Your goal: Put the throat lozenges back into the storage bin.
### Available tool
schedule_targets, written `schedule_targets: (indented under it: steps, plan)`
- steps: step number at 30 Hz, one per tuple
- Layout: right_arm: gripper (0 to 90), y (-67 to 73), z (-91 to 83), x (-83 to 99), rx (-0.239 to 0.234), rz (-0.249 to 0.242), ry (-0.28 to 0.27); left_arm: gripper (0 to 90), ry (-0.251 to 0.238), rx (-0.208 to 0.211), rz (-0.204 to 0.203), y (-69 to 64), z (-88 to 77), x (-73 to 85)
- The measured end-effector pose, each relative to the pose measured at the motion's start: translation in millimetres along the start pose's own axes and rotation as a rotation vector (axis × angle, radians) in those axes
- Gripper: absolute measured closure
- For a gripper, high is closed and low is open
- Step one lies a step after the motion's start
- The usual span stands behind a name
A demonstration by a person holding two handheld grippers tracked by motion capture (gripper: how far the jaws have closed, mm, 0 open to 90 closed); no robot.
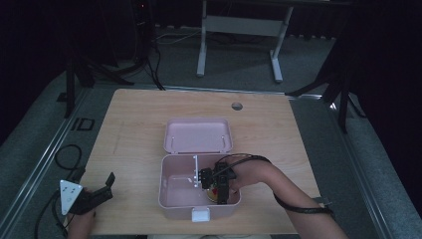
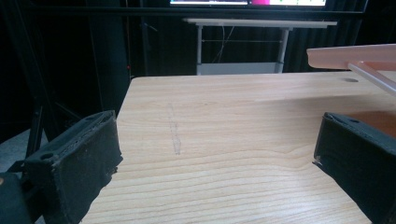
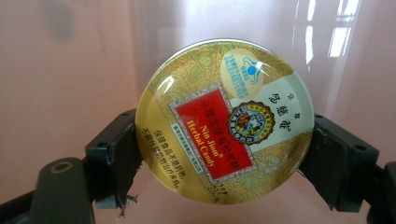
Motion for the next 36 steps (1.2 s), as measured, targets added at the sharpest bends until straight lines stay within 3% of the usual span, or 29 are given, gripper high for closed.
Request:
schedule_targets:
  steps: [13, 16, 19, 28, 36]
  plan:
    - [19.7, -0.7, 22.2, 2.5, -0.048, 0.006, 0.118, 0.9, -0.002, -0.002, -0.006, 0.5, 0.0, -0.2]
    - [18.6, 1.6, 23.3, 2.1, -0.074, 0.004, 0.116, 0.9, -0.002, -0.001, -0.003, 0.2, 0.0, -0.1]
    - [17.7, 0.8, 22.7, 2.1, -0.063, 0.004, 0.114, 0.9, -0.001, -0.001, -0.003, 0.2, 0.0, -0.1]
    - [13.0, -4.7, 6.0, 0.6, -0.016, 0.013, 0.031, 0.9, -0.001, 0.000, -0.003, 0.1, 0.1, -0.1]
    - [12.4, -2.2, -30.2, 2.0, -0.012, 0.033, -0.146, 0.9, 0.002, 0.004, -0.004, -0.3, 0.0, 0.1]
Point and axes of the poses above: each handheld gripper's, and its own axes: z roughly forward along the jaws, x roughly out of its underside, y roughly to its left, the point moved 10 cm from there along z, roughly forward along the jaws, and after that the axes turned 2 degrees about -x, right-handed, at the moved point
